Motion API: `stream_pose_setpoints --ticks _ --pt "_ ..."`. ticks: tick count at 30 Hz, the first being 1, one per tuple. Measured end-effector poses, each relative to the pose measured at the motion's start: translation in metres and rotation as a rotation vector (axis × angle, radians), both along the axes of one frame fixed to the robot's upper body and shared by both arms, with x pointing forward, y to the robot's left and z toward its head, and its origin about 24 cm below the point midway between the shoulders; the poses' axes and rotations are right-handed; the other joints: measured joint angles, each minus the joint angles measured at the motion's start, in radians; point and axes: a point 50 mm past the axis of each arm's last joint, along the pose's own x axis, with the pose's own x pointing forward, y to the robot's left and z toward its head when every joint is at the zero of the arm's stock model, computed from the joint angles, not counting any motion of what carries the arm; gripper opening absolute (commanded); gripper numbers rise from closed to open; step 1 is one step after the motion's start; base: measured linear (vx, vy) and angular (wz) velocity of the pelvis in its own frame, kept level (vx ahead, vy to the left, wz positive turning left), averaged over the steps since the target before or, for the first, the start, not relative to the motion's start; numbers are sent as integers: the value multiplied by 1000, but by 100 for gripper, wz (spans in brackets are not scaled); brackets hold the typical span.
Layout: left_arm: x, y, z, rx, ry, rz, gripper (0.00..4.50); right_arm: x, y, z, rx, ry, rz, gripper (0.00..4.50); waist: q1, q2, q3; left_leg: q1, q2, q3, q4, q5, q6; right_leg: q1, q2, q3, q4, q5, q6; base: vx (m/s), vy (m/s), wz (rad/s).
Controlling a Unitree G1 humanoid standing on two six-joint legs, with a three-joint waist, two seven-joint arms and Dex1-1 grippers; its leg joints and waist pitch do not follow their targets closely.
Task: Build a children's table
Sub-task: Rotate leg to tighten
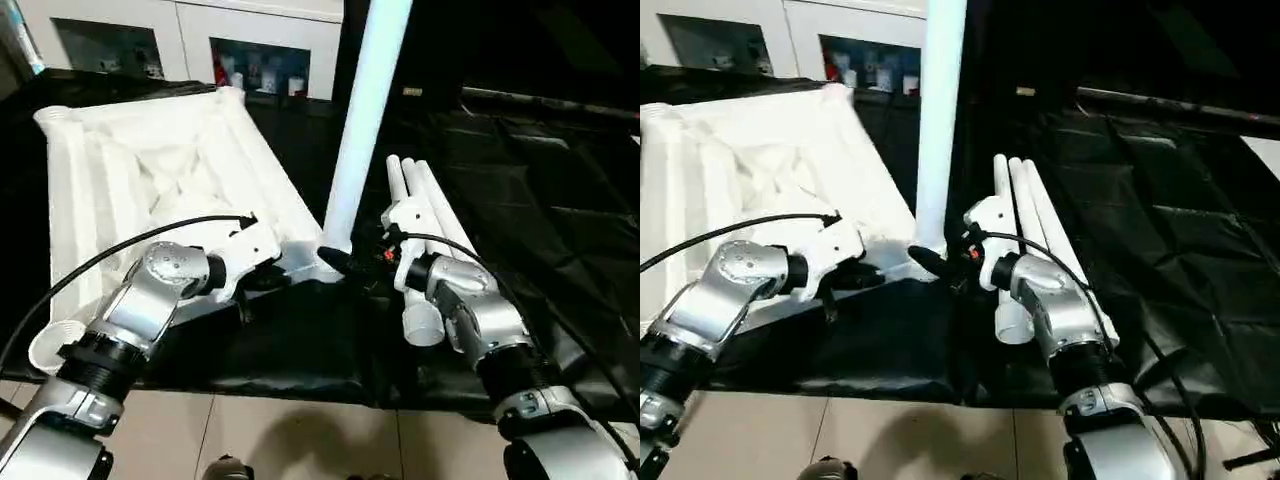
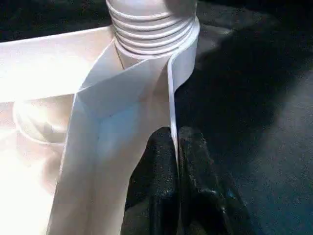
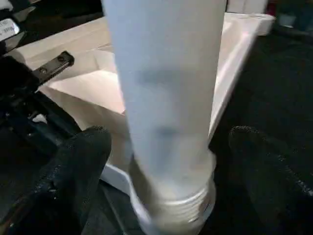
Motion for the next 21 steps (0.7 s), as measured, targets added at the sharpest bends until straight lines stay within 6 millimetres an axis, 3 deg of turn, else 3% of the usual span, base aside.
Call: stream_pose_setpoints --ticks 4,14,21 --pt "-6 1 0 5 24 -61 0 -3 -4 2 -22 -3 66 425 8 -1 0 0 0 0 0 0 0 0 0 0 0 0 0 0 0 0" --pt "-13 2 0 15 47 -125 0 -14 -11 -2 -71 24 212 425 7 -1 -1 0 0 0 4 0 0 1 -1 0 4 0 0 0 0 0" --pt "-15 3 0 14 59 -143 0 -14 -11 -7 -90 37 225 425 7 -3 -1 0 0 0 7 0 0 1 -1 0 5 0 0 0 0 0"
